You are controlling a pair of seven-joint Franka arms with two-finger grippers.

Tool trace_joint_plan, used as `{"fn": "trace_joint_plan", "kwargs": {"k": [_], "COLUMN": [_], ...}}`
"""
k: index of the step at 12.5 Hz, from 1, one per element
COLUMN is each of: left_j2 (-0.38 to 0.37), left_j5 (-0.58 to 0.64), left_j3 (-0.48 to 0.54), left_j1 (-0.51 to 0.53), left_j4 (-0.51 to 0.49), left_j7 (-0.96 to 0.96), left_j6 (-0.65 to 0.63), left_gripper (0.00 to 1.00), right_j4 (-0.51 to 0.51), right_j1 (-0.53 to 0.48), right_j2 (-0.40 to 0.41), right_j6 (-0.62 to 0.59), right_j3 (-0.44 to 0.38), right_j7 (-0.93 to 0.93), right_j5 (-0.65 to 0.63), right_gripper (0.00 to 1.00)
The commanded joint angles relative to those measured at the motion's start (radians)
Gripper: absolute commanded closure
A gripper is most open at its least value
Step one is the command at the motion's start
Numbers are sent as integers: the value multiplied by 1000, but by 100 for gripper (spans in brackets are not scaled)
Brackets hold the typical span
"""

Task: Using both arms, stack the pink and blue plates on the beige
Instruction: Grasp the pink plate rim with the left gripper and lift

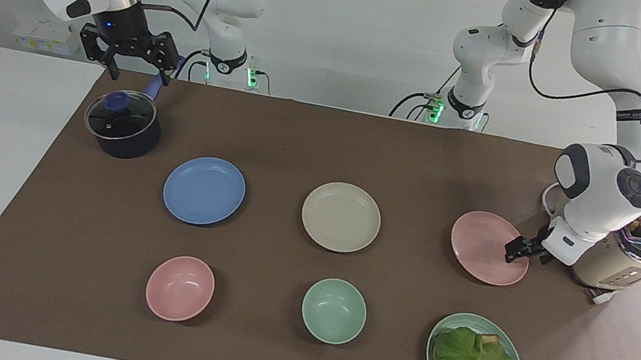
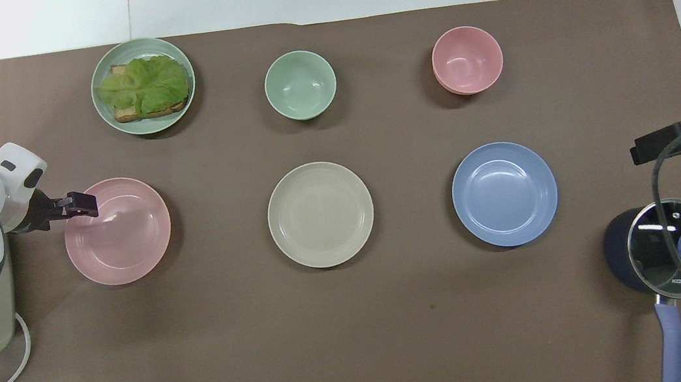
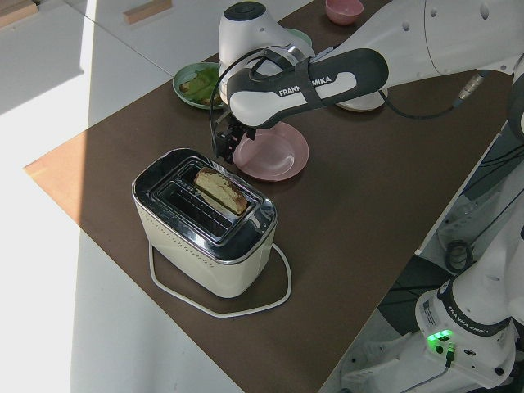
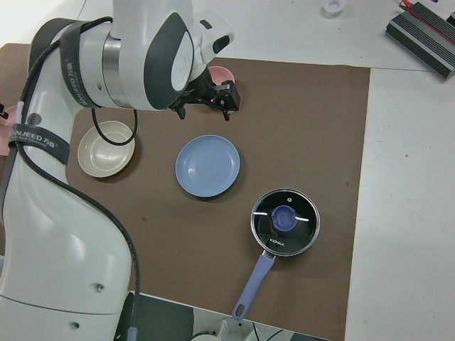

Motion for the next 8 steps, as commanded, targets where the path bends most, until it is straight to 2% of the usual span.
{"fn": "trace_joint_plan", "kwargs": {"k": [1,5,6,7,8], "left_j2": [-22,-55,-55,-55,-53], "left_j5": [17,27,27,27,27], "left_j3": [-1,-1,-1,-1,-1], "left_j1": [19,23,23,26,30], "left_j4": [-50,-101,-101,-96,-92], "left_j7": [9,9,9,9,9], "left_j6": [10,-28,-36,-46,-50], "left_gripper": [0,0,33,88,100], "right_j4": [-16,-16,-16,-16,-16], "right_j1": [-3,-3,-3,-3,-3], "right_j2": [-20,-20,-20,-20,-20], "right_j6": [-10,-9,-9,-10,-10], "right_j3": [0,0,0,0,0], "right_j7": [15,15,15,15,15], "right_j5": [5,6,5,6,6], "right_gripper": [0,0,0,0,0]}}
